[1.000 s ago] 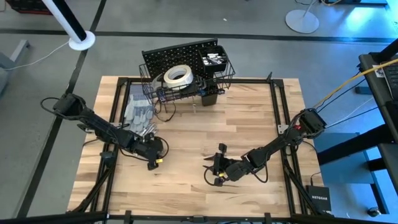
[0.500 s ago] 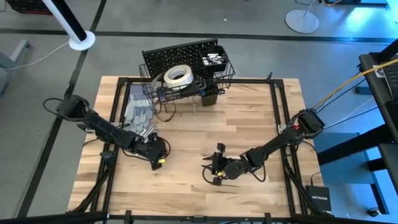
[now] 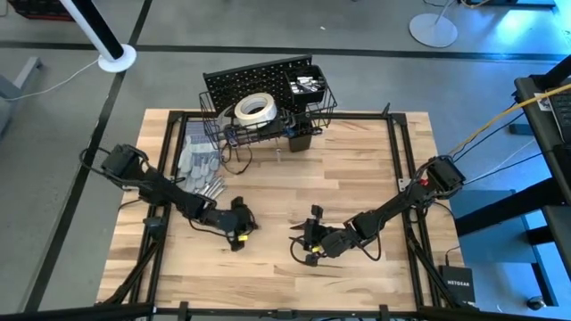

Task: Hang tools onto peg board
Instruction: Hang the wrench on the pegboard

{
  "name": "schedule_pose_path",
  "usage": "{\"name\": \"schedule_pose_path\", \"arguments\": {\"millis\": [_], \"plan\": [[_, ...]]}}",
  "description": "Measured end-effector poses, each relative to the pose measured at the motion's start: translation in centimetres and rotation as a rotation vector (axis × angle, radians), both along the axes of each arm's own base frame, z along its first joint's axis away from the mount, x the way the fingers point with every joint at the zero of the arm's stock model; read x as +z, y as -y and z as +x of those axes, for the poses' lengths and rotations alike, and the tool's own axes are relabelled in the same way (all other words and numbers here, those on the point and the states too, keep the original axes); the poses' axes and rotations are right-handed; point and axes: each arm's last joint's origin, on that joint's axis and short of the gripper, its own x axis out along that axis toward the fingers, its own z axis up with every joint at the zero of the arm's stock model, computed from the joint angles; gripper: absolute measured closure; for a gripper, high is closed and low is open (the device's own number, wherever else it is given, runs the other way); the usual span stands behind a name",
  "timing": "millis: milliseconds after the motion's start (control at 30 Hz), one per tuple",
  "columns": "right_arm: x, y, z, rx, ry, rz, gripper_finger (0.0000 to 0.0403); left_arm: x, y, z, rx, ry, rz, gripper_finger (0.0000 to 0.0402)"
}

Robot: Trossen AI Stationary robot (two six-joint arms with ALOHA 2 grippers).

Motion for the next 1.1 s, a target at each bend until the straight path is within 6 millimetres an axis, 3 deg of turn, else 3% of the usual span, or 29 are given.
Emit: {"name": "schedule_pose_path", "arguments": {"millis": [233,433,667,900,1100], "plan": [[0.5,1.1,0.8,-0.031,0.05,0.002,0.0265,3.4,0.5,1.8,-0.046,0.084,0.02,0.0383],[-0.6,3.5,2.8,-0.01,0.072,0.077,0.0265,5.0,0.3,-0.3,0.008,-0.078,-0.045,0.031],[-3.9,5.2,6.9,0.093,0.009,0.13,0.0268,4.4,1.4,-2.7,0.05,-0.195,-0.047,0.0255],[-5.8,5.4,10.1,0.156,-0.017,0.133,0.0331,3.9,2.2,-3.5,0.083,-0.156,-0.009,0.0249],[-6.5,5.5,10.2,0.168,-0.101,0.105,0.0396,3.9,2.2,-3.5,0.092,-0.146,0.007,0.0249]]}}
